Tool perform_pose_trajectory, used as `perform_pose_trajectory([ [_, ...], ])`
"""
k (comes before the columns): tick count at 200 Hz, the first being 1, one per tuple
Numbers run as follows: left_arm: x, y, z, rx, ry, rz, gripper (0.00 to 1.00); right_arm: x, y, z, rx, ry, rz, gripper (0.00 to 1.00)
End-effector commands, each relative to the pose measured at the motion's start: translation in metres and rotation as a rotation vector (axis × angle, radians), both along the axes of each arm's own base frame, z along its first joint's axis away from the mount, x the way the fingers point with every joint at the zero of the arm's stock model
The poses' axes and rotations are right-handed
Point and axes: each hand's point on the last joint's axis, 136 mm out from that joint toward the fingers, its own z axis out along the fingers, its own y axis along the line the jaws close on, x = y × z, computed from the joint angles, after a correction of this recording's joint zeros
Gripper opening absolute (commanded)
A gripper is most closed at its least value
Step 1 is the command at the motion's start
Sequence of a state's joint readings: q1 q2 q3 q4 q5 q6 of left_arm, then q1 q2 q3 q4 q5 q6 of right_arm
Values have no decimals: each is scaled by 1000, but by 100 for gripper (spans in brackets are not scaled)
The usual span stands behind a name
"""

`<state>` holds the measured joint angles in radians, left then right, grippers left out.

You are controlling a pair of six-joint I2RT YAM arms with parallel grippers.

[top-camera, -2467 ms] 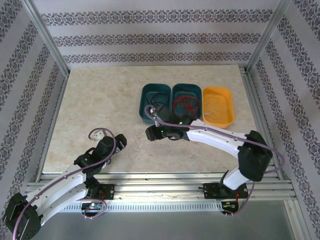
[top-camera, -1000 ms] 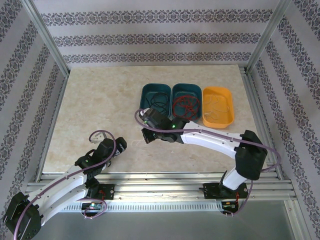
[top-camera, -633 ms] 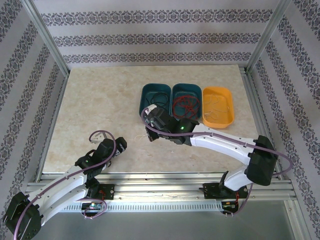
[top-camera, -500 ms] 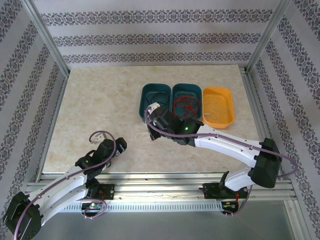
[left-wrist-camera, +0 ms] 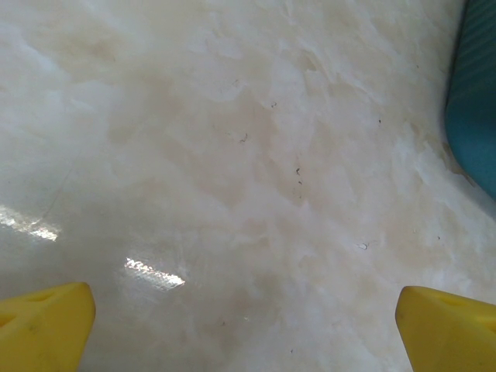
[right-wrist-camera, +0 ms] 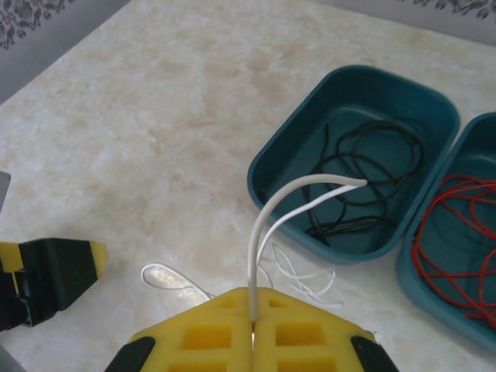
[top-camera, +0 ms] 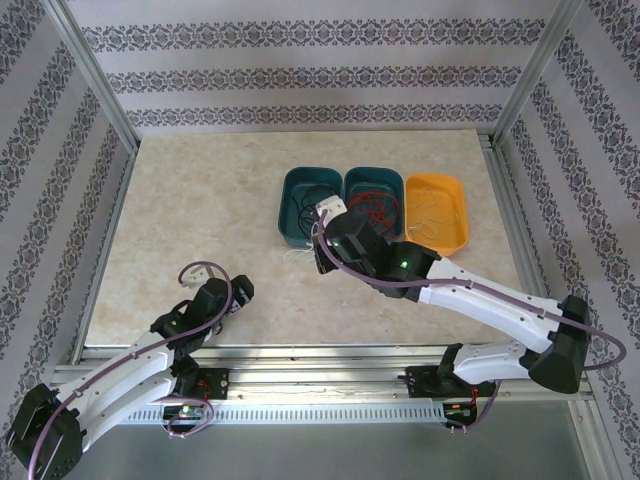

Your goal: Untangle the cables

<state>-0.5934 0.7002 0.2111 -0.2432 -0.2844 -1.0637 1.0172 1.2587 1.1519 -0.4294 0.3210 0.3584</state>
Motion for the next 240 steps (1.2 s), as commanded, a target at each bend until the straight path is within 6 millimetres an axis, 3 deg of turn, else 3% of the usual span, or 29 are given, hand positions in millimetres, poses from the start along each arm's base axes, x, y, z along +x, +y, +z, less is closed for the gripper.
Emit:
perform_pose_trajectory([
  [1, 4, 1, 4, -20, -20, 16, 99, 4, -19, 12, -12, -59, -44, 0],
  [52, 5, 1, 6, -21, -26, 17, 99, 9, -46, 26, 26, -85, -102, 0],
  [95, 7, -1, 8, -18, -30, 12, 99, 19, -82, 38, 23, -104, -183, 0],
  [155, 9, -2, 9, -15, -27, 4, 99, 59, -164, 41, 78, -40, -412, 0],
  [240, 8, -7, 8, -36, -22, -11, 99, 127, -250, 35, 100, -6, -640, 0],
])
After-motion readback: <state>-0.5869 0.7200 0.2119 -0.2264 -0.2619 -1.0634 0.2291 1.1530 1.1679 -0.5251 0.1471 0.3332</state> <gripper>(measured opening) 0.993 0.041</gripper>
